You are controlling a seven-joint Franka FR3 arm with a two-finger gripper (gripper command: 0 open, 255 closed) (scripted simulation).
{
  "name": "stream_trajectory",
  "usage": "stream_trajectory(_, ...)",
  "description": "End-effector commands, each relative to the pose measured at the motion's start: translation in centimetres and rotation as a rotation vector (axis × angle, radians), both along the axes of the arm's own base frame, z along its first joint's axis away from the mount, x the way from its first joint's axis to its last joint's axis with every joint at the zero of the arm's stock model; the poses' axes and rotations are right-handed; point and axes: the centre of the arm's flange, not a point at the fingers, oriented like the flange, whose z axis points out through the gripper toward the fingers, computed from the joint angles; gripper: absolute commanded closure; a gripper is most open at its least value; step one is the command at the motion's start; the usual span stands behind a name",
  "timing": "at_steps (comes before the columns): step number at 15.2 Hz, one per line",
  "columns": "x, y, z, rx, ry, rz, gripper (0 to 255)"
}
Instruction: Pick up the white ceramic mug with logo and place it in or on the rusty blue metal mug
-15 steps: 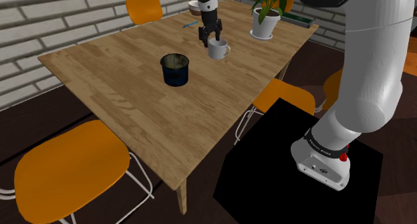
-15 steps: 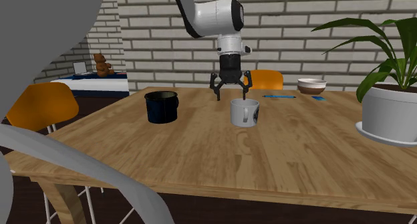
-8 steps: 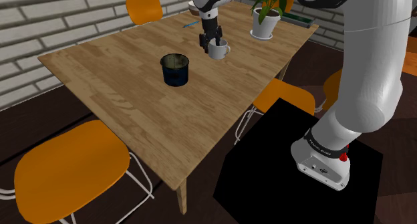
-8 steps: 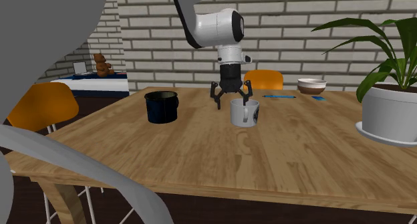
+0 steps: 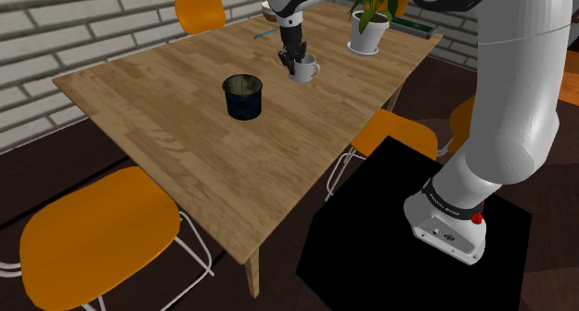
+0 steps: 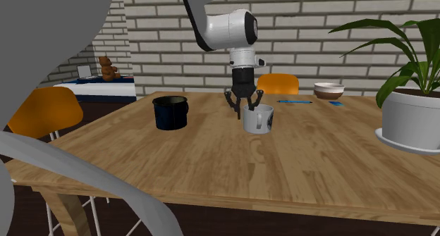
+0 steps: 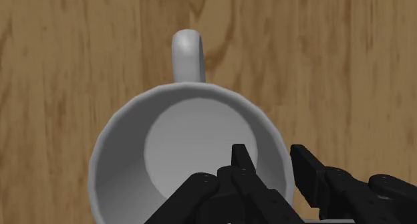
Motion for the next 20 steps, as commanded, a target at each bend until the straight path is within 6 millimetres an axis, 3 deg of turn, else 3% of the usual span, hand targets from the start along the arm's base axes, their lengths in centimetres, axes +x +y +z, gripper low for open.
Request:
stream_trajectory(1,0.0,0.0,0.0,0.0,0.0,0.0,255)
stream_trajectory(8,0.0,0.0,0.0,0.0,0.0,0.0,255)
stream_trajectory(20,0.0,0.0,6.3,0.0,0.0,0.0,255)
